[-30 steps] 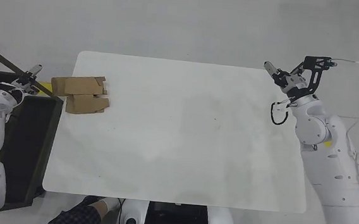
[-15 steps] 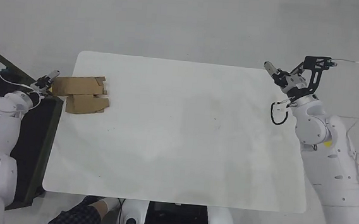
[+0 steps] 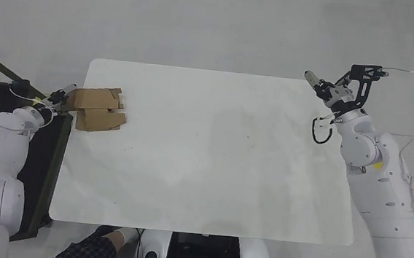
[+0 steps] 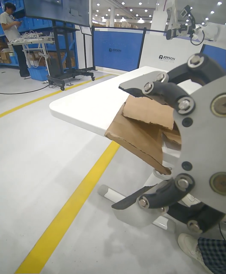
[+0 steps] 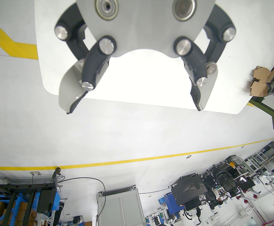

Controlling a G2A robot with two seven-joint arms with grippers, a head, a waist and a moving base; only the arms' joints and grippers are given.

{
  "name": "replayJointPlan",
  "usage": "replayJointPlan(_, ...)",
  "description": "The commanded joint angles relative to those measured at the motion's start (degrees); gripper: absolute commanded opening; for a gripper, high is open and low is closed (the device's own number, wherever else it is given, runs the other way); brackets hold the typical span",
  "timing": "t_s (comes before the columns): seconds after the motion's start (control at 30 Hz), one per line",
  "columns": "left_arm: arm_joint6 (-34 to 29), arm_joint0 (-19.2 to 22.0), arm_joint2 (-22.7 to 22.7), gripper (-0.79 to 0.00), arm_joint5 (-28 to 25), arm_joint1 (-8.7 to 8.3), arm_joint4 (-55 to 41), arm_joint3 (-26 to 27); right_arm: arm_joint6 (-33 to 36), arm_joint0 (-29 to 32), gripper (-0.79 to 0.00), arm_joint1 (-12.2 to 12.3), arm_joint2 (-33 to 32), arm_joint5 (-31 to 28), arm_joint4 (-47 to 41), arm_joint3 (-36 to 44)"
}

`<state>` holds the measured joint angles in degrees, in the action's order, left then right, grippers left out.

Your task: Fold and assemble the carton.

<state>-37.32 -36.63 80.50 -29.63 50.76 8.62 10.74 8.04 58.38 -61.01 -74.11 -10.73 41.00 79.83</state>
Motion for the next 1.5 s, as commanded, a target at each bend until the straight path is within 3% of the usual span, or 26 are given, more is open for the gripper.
replayJointPlan(0.0, -0.17, -0.11, 0.05, -0.357, 0.24, 0.0, -0.2, -0.07, 0.0, 0.0, 0.0, 0.0, 0.0, 0.0, 0.0, 0.0)
replayJointPlan(0.2, -0.78, -0.32, 0.23, -0.773, 0.83, 0.05, -0.92, -0.1, 0.0, 0.0, 0.0, 0.0, 0.0, 0.0, 0.0, 0.0)
replayJointPlan(0.23, -0.84, -0.33, 0.25, -0.785, 1.01, 0.05, -0.99, -0.11, 0.0, 0.0, 0.0, 0.0, 0.0, 0.0, 0.0, 0.0)
replayJointPlan(0.73, -2.73, 0.09, 3.49, -0.785, -0.65, -1.37, -6.98, -0.02, 0.0, 0.0, 0.0, 0.0, 0.0, 0.0, 0.0, 0.0)
replayJointPlan(1.07, -11.92, 1.76, 7.13, -0.785, -5.92, -2.06, -16.17, 2.57, 0.0, 0.0, 0.0, 0.0, 0.0, 0.0, 0.0, 0.0)
replayJointPlan(1.23, -17.43, 3.72, 7.29, -0.785, -7.32, -1.42, -19.47, 4.98, 0.0, 0.0, 0.0, 0.0, 0.0, 0.0, 0.0, 0.0)
replayJointPlan(1.47, -26.13, 5.96, 4.82, -0.785, -8.89, 1.25, -24.05, 9.33, 0.0, 0.0, 0.0, 0.0, 0.0, 0.0, 0.0, 0.0)
